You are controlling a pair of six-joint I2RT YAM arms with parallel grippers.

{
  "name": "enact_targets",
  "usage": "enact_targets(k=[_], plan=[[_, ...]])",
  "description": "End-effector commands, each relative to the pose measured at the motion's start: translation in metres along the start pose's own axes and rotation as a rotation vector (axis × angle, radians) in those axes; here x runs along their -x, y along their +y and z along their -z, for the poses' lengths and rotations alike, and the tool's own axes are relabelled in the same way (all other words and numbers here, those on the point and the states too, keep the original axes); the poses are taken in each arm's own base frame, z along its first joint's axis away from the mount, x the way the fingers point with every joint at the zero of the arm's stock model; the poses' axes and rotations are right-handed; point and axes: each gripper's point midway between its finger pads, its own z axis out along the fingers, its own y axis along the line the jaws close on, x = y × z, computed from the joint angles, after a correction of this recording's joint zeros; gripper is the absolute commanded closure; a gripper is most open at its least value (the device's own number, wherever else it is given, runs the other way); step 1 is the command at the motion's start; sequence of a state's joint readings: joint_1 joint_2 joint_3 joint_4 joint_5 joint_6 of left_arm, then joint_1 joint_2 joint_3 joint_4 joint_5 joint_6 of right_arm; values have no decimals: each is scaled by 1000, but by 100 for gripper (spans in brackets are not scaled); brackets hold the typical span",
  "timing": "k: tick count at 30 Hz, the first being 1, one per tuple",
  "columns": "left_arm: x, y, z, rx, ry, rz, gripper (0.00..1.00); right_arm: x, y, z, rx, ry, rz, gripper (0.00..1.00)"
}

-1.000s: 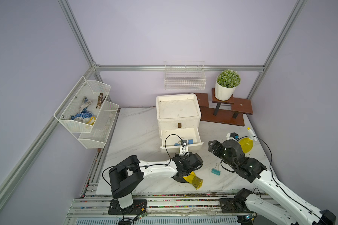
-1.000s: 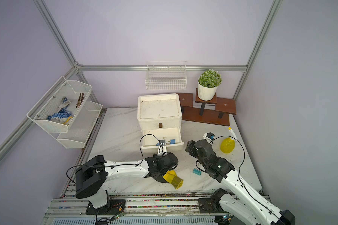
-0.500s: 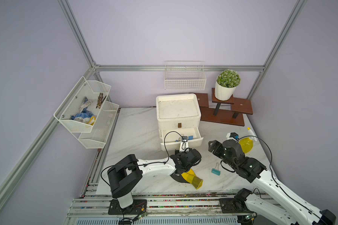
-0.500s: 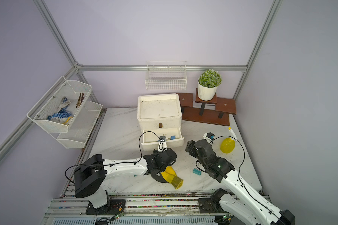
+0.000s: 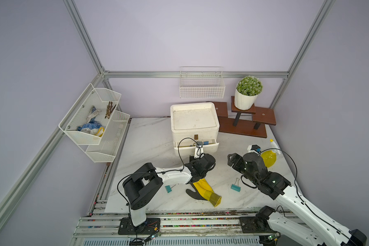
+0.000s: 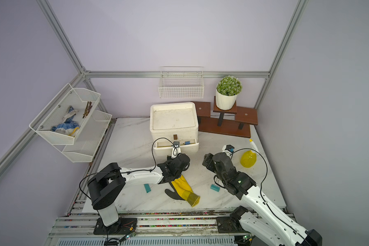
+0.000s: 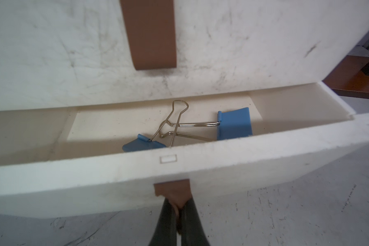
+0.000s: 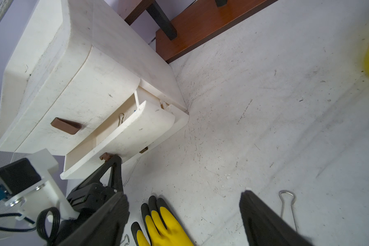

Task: Put the binder clips in the drawer according to color
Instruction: Close the drawer in the storage box.

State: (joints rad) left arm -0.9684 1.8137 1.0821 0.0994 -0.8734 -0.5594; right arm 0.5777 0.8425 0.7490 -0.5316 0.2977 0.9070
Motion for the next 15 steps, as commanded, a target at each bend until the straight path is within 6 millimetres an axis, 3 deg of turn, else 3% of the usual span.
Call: enact_targets(k=[1,15], plan=[[52,-15,2,-24,-143,103,100,-1,-6,-3,-19,-4,14,12],[51,-16,-19,11,-209,148,100,-2,-4,-4,-11,1,8,12]])
